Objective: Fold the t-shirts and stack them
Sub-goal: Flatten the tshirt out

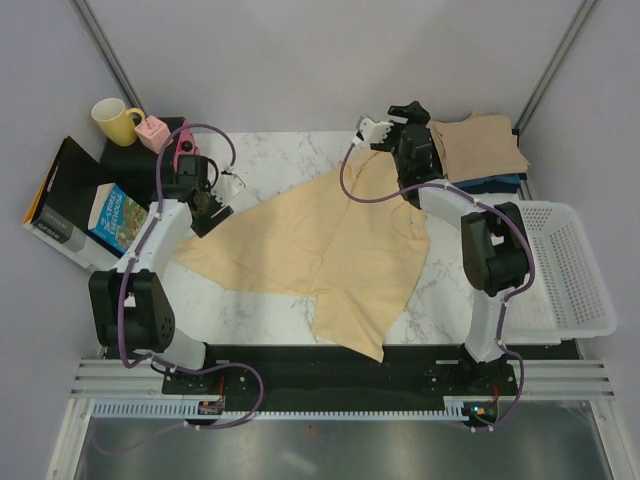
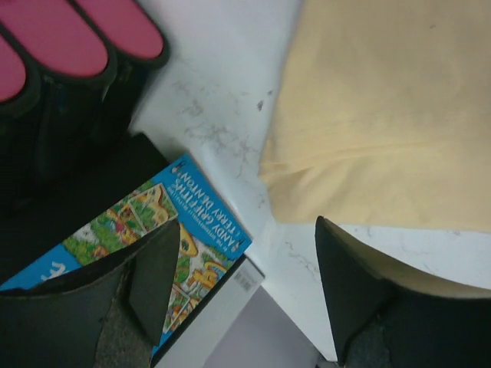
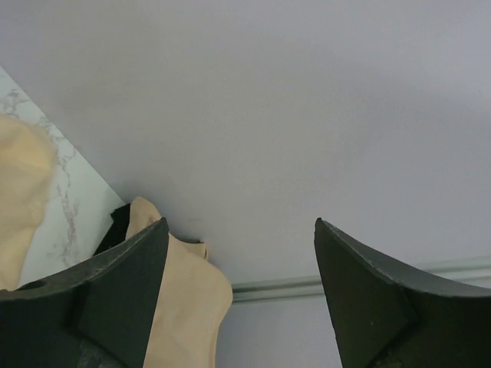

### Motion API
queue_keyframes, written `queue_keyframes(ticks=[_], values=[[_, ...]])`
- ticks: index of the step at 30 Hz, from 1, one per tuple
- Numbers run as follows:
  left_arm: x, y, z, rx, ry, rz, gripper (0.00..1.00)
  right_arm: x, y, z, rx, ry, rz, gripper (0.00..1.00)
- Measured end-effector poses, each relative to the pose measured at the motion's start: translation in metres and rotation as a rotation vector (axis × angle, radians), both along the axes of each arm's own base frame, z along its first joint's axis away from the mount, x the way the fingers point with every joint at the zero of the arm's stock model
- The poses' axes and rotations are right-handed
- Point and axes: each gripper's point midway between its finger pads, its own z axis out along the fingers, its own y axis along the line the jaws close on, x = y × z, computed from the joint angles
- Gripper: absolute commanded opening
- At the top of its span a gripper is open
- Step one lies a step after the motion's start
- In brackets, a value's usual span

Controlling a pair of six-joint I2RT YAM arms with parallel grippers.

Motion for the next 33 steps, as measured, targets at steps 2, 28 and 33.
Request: queue_keyframes(ticks=[2, 28, 33], values=[[0.003, 0.010, -0.002, 0.046, -0.038, 0.045, 0.78, 0.002, -0.006, 0.009, 0.006, -0.032, -0.048, 0.84], [-0.132, -0.118, -0.045, -0.139, 0.121, -0.837, 0.80, -0.343, 0.041, -0.146, -0.316, 1.136, 0.634, 0.79], [-0.156, -0.096, -0.084, -0.031, 0.236, -0.896, 0.79, -0.382, 0.040, -0.149, -0.413, 1.133, 0.735, 0.81]])
